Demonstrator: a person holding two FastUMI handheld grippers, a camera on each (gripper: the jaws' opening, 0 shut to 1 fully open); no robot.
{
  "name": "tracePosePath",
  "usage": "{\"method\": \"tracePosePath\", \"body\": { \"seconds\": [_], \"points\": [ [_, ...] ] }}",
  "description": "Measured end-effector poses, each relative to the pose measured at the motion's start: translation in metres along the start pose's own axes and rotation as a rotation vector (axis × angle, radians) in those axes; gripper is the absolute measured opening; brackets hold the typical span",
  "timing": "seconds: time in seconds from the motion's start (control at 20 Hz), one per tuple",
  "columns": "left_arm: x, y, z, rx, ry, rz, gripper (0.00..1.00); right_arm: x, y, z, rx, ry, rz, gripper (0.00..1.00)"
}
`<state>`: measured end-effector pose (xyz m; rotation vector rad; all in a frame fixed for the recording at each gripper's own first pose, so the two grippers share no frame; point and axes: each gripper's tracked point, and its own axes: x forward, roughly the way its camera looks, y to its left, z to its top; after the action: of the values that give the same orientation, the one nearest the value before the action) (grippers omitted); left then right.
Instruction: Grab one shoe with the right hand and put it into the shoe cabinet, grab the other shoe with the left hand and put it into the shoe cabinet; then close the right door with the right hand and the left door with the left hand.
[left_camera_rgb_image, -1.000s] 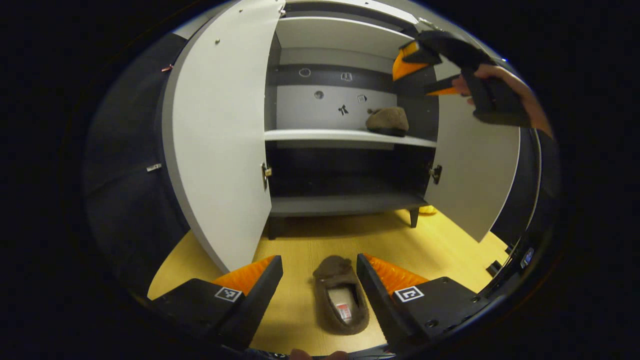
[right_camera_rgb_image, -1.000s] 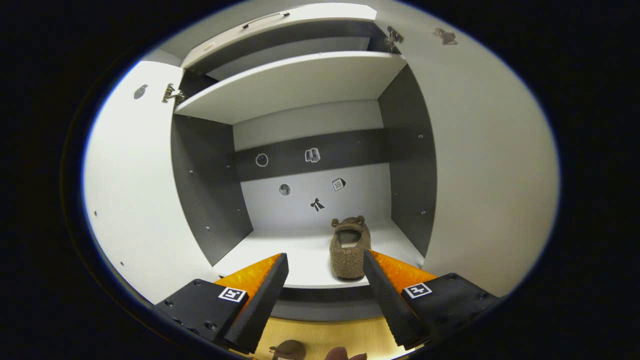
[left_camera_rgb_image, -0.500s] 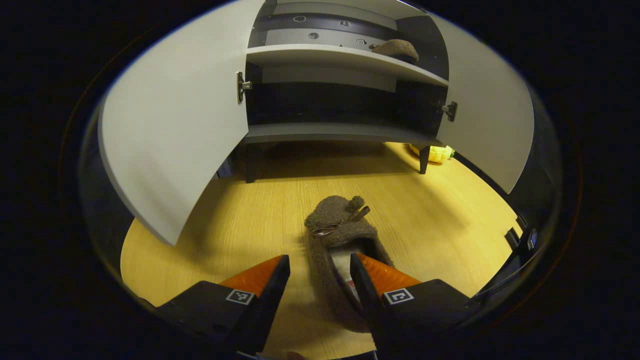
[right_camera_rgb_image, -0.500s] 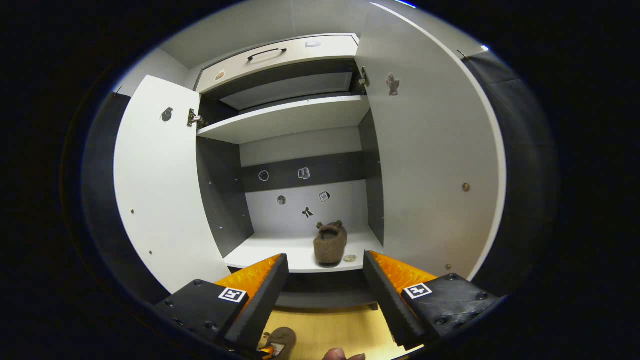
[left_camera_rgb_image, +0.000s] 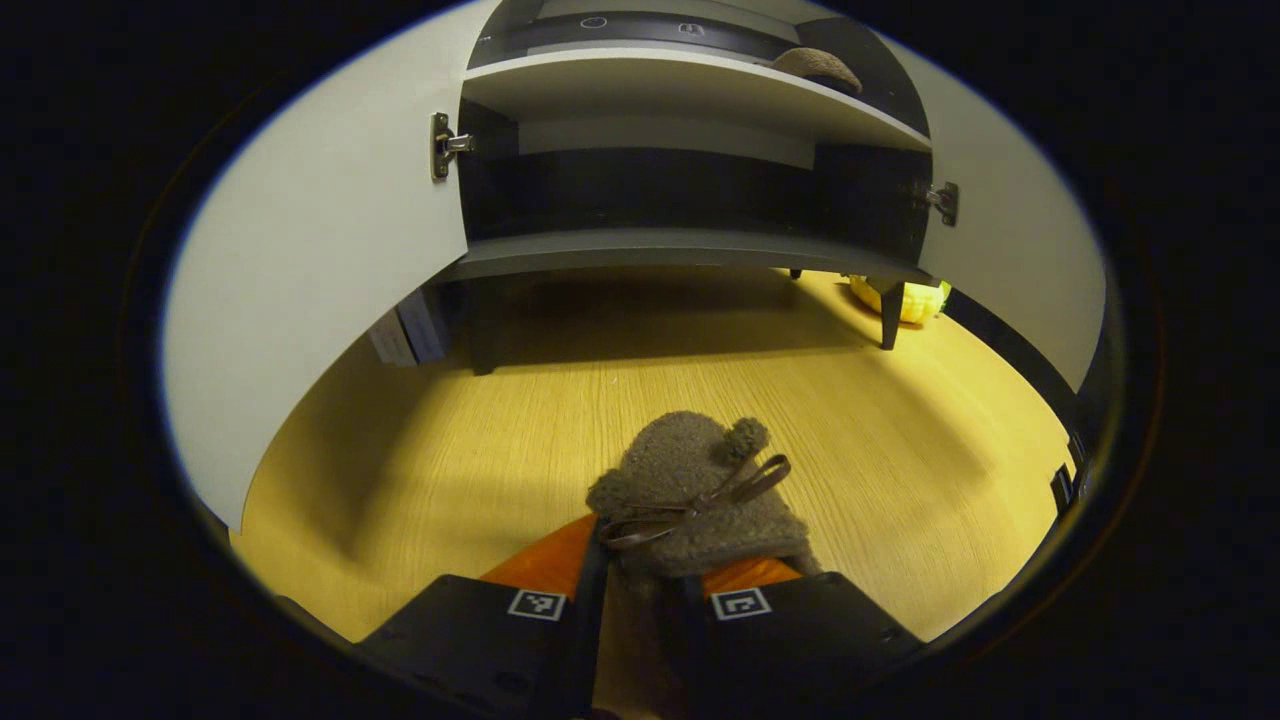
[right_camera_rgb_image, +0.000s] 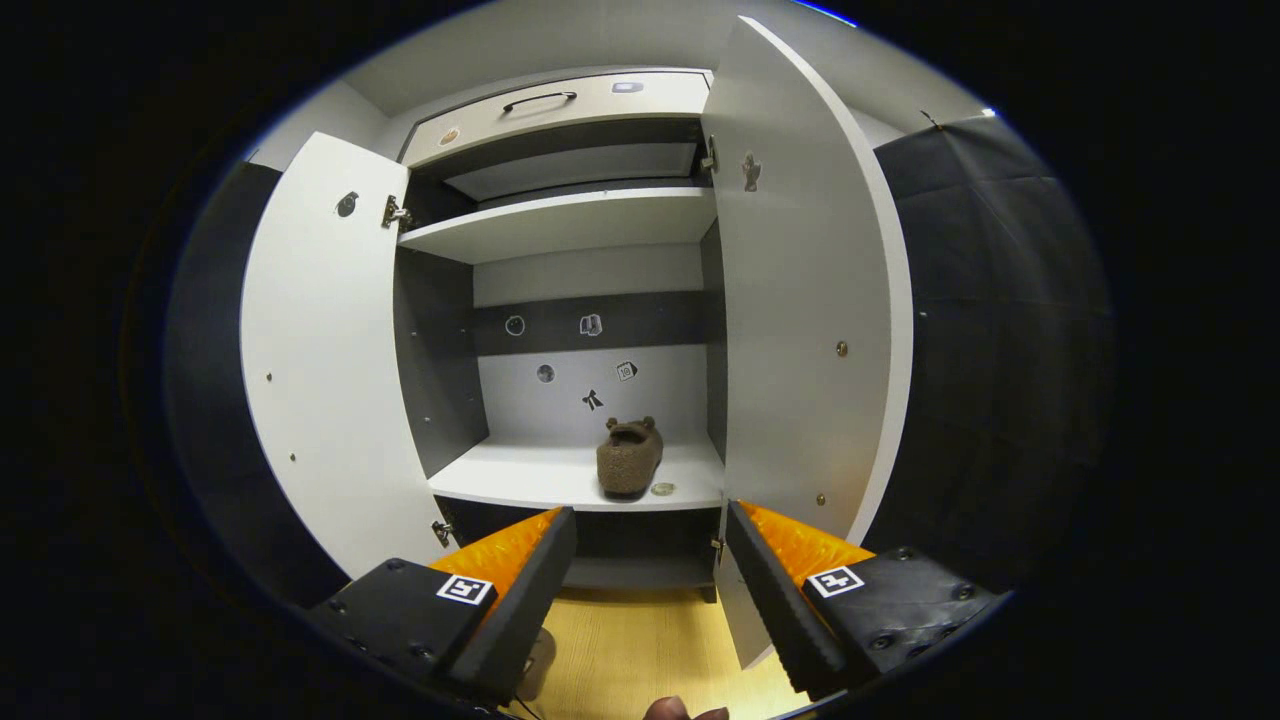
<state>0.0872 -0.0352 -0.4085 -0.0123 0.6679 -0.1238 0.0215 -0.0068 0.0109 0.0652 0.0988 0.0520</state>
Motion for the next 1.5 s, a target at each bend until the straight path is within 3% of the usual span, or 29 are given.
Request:
{"method": "tracePosePath", "body": {
  "seconds": [0.2,0.3,0.6,1.05,1.25,1.5],
  "points": [
    [-0.01,0.004,0.011,0.016,0.019,0.042,0.13,0.0,0.006,0.001,0.022,-0.002,0.022,0.98],
    [-0.023,0.002,0.026,0.007,0.002,0.028,0.1,-0.001,0.008,0.005,0.029,-0.013,0.031,0.98],
    [-0.084,0.0,0.099,-0.009,-0.035,0.075,0.09,-0.006,0.01,0.012,0.032,-0.04,0.047,0.98],
    [-0.155,-0.009,0.264,-0.087,-0.142,0.08,0.09,-0.012,-0.006,0.007,0.025,-0.049,0.034,0.98],
    [-0.159,-0.013,0.342,-0.091,-0.223,0.074,0.09,-0.015,-0.02,0.002,-0.009,-0.062,0.01,0.98],
    [-0.129,-0.007,0.413,-0.102,-0.238,0.102,0.09,-0.029,-0.033,0.002,-0.023,-0.07,-0.013,0.98]
  ]
}}
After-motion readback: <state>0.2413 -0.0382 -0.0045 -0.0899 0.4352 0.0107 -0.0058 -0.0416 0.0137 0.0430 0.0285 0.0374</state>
